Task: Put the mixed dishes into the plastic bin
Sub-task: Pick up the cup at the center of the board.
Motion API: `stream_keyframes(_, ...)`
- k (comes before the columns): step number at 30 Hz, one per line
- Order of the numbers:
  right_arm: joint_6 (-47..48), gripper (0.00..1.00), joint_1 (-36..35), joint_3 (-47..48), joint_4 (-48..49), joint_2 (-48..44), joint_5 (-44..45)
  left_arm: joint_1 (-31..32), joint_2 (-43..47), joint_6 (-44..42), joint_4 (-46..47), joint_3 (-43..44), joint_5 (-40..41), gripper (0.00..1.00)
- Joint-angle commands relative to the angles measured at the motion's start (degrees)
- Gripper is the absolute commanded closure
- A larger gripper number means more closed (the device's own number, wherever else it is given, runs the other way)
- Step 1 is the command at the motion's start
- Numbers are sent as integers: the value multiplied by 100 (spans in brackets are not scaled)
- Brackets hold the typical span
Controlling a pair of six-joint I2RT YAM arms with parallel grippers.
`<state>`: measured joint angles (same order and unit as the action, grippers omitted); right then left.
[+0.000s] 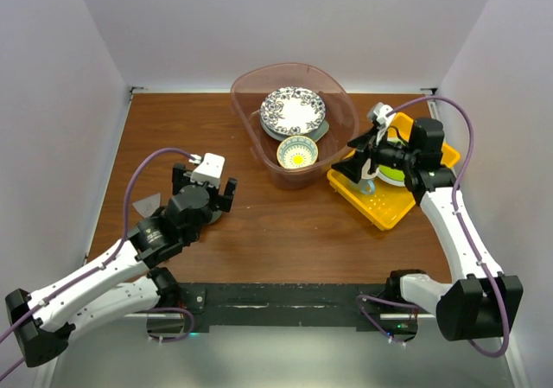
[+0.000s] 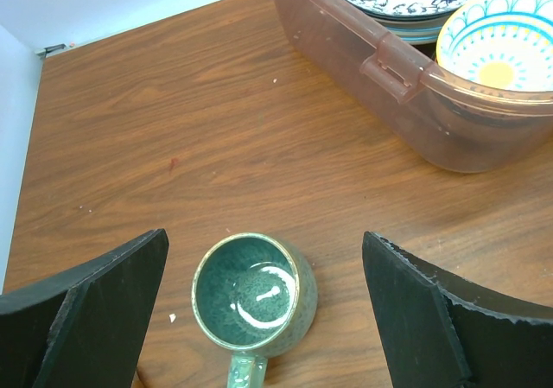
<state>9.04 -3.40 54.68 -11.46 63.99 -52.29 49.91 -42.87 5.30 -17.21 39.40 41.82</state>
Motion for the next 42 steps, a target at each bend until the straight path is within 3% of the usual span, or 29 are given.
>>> stream_keyframes(1, 89, 2, 59, 52, 241, 44, -334, -52, -28, -47, 280, -29, -51, 0)
stream_keyframes(42, 256, 2, 147, 114, 74, 299, -325, -87, -134, -64, 280, -20, -262, 0)
